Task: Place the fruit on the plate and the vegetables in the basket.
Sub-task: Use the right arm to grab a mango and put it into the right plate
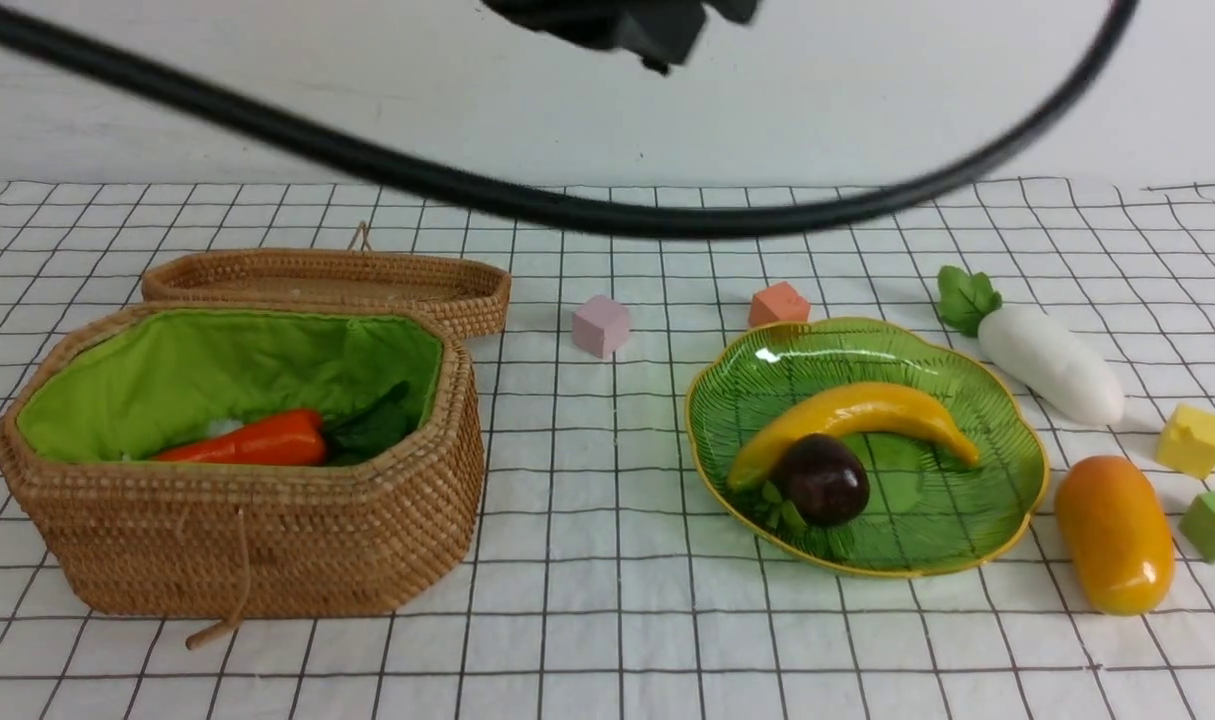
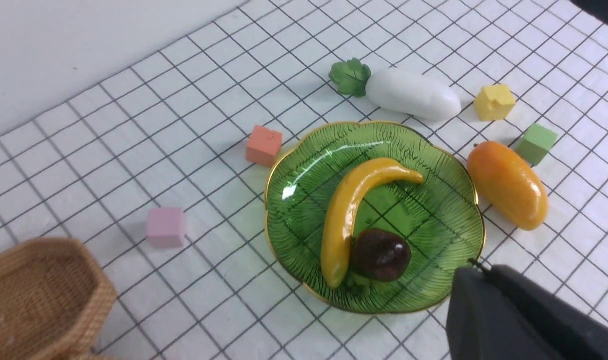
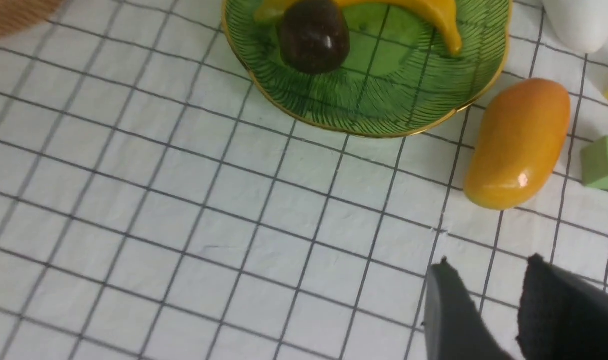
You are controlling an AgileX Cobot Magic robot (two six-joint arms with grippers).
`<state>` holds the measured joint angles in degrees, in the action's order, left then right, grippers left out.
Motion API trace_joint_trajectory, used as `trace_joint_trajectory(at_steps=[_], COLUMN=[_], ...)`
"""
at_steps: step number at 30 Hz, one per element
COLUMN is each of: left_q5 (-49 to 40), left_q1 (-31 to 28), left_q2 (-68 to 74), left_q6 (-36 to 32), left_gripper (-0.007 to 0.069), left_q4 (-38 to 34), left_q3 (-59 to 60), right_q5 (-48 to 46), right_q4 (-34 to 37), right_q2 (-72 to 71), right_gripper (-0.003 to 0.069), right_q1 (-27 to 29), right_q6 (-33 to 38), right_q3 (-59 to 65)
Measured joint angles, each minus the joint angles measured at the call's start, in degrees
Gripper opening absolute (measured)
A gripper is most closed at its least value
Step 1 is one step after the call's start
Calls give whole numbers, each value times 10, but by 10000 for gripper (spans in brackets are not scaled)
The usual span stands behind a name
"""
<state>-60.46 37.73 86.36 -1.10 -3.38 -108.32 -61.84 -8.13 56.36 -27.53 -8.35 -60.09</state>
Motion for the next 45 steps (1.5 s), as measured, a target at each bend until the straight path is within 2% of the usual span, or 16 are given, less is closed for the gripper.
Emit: trace_joint_trajectory(at_steps=[2,3,5,7,8,9,12,15,17,19,20,21,22,23,28,45], left_q5=[-3,-1,6,47,57,92,160,203,227,233,234,235,235,235,236,208], left_q1=[0,0,0,0,0,0,0,0,0,0,0,0,0,0,0,0], left_q2=[-35,-91,-124,-221,-237,-286,-394,-468,-509,-522,-525,-531,-532,-534,-536,-536], left_q6=[6,11,19,37,38,41,42,41,41,41,41,41,41,41,41,41], left_gripper=[-13,-13,-13,-13,-13,-13,-13,-13,-13,-13,-13,-13,-13,-13,-13,-13], left_q4=[9,19,22,20,19,10,-8,-16,-17,-21,-22,-24,-26,-30,-33,-35], left_q3=[28,96,143,279,301,366,508,586,640,658,660,666,667,669,672,672], right_q5=[6,15,19,33,34,40,51,68,90,114,117,138,141,169,212,232], right_q4=[-2,2,13,68,73,110,172,206,219,224,225,227,228,231,256,287], right_q2=[35,89,116,185,191,227,290,330,359,374,375,385,386,399,441,486], right_gripper=[237,237,237,237,237,237,242,264,323,383,383,435,440,495,590,583], right_q1=[17,56,83,166,166,210,272,307,334,346,346,351,352,352,352,352], right_q6=[1,4,8,38,41,65,106,131,146,151,152,152,152,152,161,186], right_q3=[-6,-18,-23,-31,-31,-31,-31,-31,-31,-31,-31,-31,-31,-31,-32,-48])
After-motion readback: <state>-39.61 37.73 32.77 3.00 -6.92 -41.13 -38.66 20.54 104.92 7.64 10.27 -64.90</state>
